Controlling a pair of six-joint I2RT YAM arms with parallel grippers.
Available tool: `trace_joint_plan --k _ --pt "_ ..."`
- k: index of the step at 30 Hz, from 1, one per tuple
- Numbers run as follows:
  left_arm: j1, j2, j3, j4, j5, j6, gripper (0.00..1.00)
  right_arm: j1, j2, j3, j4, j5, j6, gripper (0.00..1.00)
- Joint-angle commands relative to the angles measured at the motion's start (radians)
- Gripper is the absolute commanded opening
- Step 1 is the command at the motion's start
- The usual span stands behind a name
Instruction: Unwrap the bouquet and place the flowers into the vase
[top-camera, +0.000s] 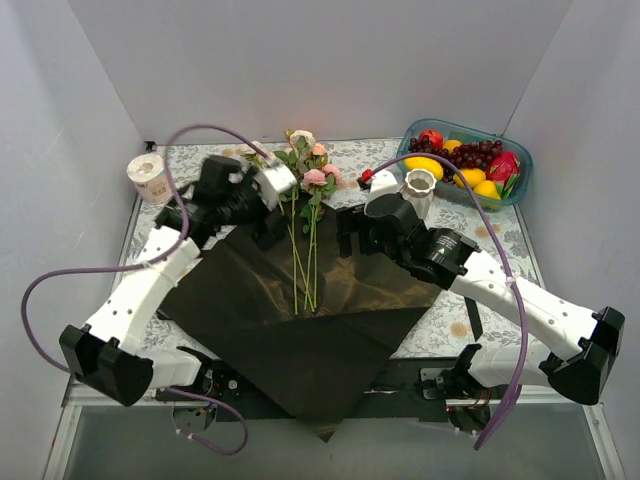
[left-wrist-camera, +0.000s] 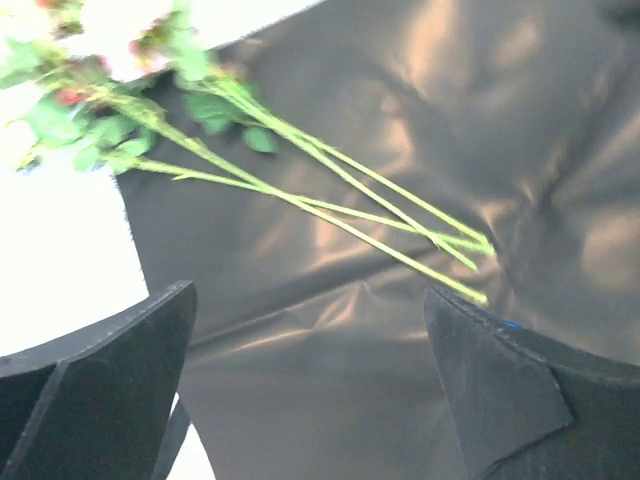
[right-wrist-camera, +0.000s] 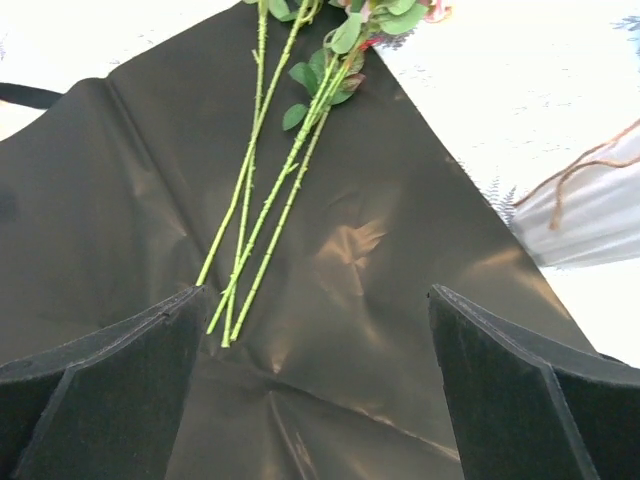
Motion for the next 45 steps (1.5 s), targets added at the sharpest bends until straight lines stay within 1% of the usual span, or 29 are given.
trace_joint_plan --k 1,2,3,4,5,6,8,9,10,12,14,16,18,19,20,21,22,25,28,30,31,32,34,37,39,42,45 --pt "0.369 0.064 0.175 0.168 0.272 -0.354 0.98 -0.009 -0.020 -0.009 0.078 -0.094 0.001 0.98" --pt "0.410 0.122 0.202 0.150 0.348 -0.369 0.98 -0.015 -0.029 -0.073 0.126 -0.128 -0.032 0.98" --pt "0.468 0.156 0.224 0.125 0.389 -0.379 0.98 -0.016 -0.037 -0.103 0.220 -0.170 -0.061 0.98" --pt "0.488 0.183 0.264 0.078 0.412 -0.396 0.98 -0.016 -0.017 -0.109 0.230 -0.196 -0.049 0.98" --pt "0.500 0.234 0.278 0.061 0.427 -0.415 0.98 -0.015 0.020 -0.096 0.214 -0.182 -0.034 0.98" --pt "0.519 0.252 0.290 0.047 0.424 -0.432 0.98 -0.013 0.128 -0.010 0.116 -0.161 -0.024 0.98" --pt "0.531 0.294 0.315 0.005 0.435 -0.449 0.98 -0.003 0.242 0.088 0.031 -0.104 0.009 0.95" --pt "0.540 0.320 0.318 -0.002 0.443 -0.450 0.98 0.005 0.327 0.158 0.007 -0.077 0.014 0.96" --pt "0.539 0.331 0.318 -0.001 0.431 -0.461 0.98 0.011 0.356 0.183 0.005 -0.042 0.014 0.96" --pt "0.540 0.354 0.327 -0.016 0.412 -0.476 0.98 0.008 0.408 0.208 0.057 -0.055 0.029 0.96" --pt "0.540 0.354 0.347 -0.038 0.397 -0.476 0.98 -0.027 0.434 0.214 0.120 -0.122 0.093 0.94" --pt "0.540 0.339 0.356 -0.051 0.360 -0.467 0.98 -0.047 0.474 0.222 0.166 -0.203 0.127 0.95" --pt "0.542 0.308 0.322 -0.039 0.332 -0.446 0.98 -0.049 0.523 0.234 0.169 -0.196 0.138 0.93" --pt "0.542 0.264 0.301 -0.012 0.325 -0.433 0.98 -0.047 0.543 0.260 0.164 -0.189 0.141 0.89" --pt "0.542 0.245 0.276 0.002 0.321 -0.426 0.98 -0.039 0.563 0.277 0.139 -0.163 0.144 0.78" --pt "0.542 0.230 0.232 0.017 0.317 -0.424 0.98 -0.033 0.603 0.294 0.128 -0.114 0.148 0.71" --pt "0.543 0.207 0.221 0.030 0.312 -0.424 0.98 -0.027 0.621 0.325 0.118 -0.092 0.146 0.61" --pt "0.542 0.211 0.212 0.012 0.306 -0.430 0.98 -0.025 0.670 0.333 0.130 -0.057 0.140 0.46" --pt "0.542 0.226 0.195 0.002 0.317 -0.423 0.98 -0.024 0.698 0.302 0.198 -0.070 0.137 0.45" --pt "0.542 0.225 0.186 0.008 0.318 -0.418 0.98 -0.027 0.733 0.311 0.198 -0.083 0.140 0.50" --pt "0.542 0.225 0.181 0.013 0.314 -0.441 0.98 -0.029 0.744 0.317 0.197 -0.084 0.144 0.57" --pt "0.543 0.226 0.181 0.010 0.329 -0.442 0.98 -0.030 0.756 0.323 0.194 -0.086 0.151 0.61" --pt "0.543 0.219 0.175 -0.006 0.364 -0.430 0.98 -0.032 0.782 0.343 0.193 -0.099 0.152 0.63" --pt "0.543 0.203 0.167 0.007 0.369 -0.438 0.98 -0.033 0.808 0.360 0.204 -0.098 0.151 0.63" --pt "0.543 0.208 0.178 -0.007 0.363 -0.438 0.98 -0.039 0.827 0.362 0.213 -0.113 0.151 0.61" --pt "0.543 0.210 0.177 -0.019 0.352 -0.423 0.98 -0.055 0.850 0.365 0.218 -0.126 0.160 0.56" --pt "0.543 0.178 0.134 0.008 0.343 -0.413 0.98 -0.064 0.856 0.351 0.243 -0.130 0.160 0.52"
